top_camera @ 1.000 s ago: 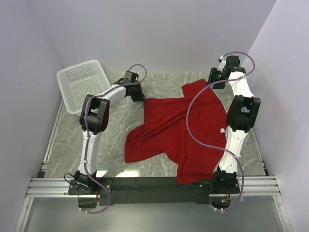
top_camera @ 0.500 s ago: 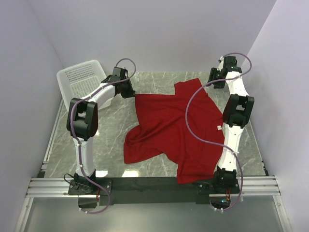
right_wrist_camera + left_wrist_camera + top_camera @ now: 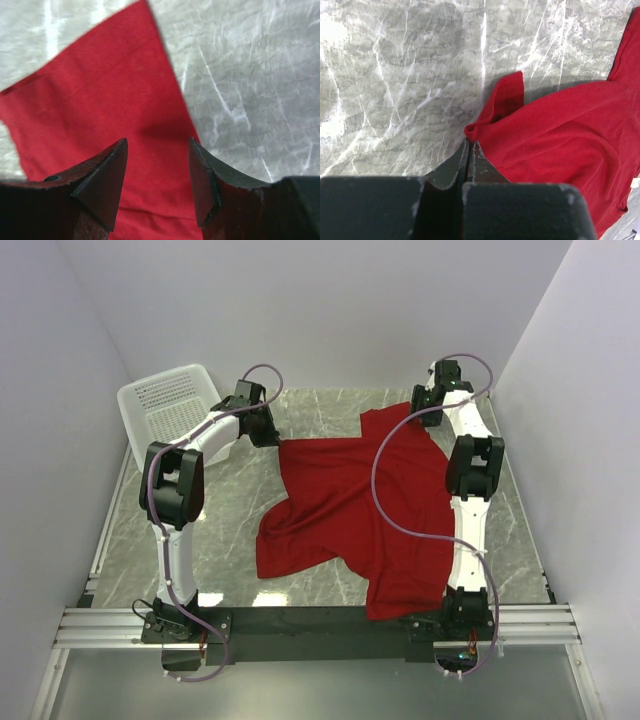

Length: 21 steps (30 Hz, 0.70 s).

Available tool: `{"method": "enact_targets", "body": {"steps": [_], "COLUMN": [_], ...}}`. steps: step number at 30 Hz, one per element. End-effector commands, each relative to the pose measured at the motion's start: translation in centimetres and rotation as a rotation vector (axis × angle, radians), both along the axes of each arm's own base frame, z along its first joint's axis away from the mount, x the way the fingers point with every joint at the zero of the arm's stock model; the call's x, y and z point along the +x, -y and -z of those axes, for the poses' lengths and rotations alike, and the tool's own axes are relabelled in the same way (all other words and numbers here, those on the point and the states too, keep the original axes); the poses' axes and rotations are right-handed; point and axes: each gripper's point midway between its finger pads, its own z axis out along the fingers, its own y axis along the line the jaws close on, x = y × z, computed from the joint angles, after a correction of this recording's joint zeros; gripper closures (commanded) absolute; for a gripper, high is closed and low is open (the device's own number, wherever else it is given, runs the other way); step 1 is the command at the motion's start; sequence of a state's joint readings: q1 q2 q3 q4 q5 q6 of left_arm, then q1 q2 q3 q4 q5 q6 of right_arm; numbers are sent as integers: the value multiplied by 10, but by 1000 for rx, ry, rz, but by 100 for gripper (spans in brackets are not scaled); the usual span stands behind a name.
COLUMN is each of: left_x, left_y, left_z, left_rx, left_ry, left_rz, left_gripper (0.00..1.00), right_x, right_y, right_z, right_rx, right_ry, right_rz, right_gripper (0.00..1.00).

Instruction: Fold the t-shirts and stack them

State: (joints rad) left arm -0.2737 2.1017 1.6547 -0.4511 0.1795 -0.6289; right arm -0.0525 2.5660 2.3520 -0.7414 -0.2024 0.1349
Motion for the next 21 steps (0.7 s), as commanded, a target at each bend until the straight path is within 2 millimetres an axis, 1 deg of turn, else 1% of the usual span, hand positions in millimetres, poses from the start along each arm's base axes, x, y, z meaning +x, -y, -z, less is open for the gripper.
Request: {"method": "enact_targets", "body": {"steps": [1, 6, 7, 8, 12, 15, 16, 17, 20, 21], "left_x": [1, -2, -3, -3, -5, -6, -6, -8, -10, -11], "left_y": [4, 5, 4, 6, 7, 8, 9, 8, 8, 8], "left_z": [-17, -17, -18, -19, -20, -19, -20, -18, -18, -18], "left_rx": [-23, -31, -31, -35, -46, -54, -56, -52, -55, -59], "left_ry": [34, 30, 30, 32, 33, 35, 38, 33, 38, 39], "left_rz": [18, 25, 23, 28, 32, 36, 37, 37, 38, 41], "left_gripper": [99, 99, 99, 99, 100, 99, 99, 99, 99, 99], "right_x": [5, -8, -13, -14, -20, -29, -34, -36, -44, -49], "right_y": [23, 28, 28, 30, 32, 25, 18, 16, 7, 5], "right_z": [2, 10, 14, 12, 13, 21, 26, 22, 18, 21], "right_rx": [-43, -71, -77, -85, -96, -75, -55, -58, -52, -57], "right_ry": [1, -45, -62, -59, -75, -110, -130, -133, -145, -161], "right_rz": [69, 74, 74, 76, 69, 35, 13, -2, -36, -47], "right_gripper": [42, 43, 43, 43, 44, 46, 47, 49, 53, 54]}}
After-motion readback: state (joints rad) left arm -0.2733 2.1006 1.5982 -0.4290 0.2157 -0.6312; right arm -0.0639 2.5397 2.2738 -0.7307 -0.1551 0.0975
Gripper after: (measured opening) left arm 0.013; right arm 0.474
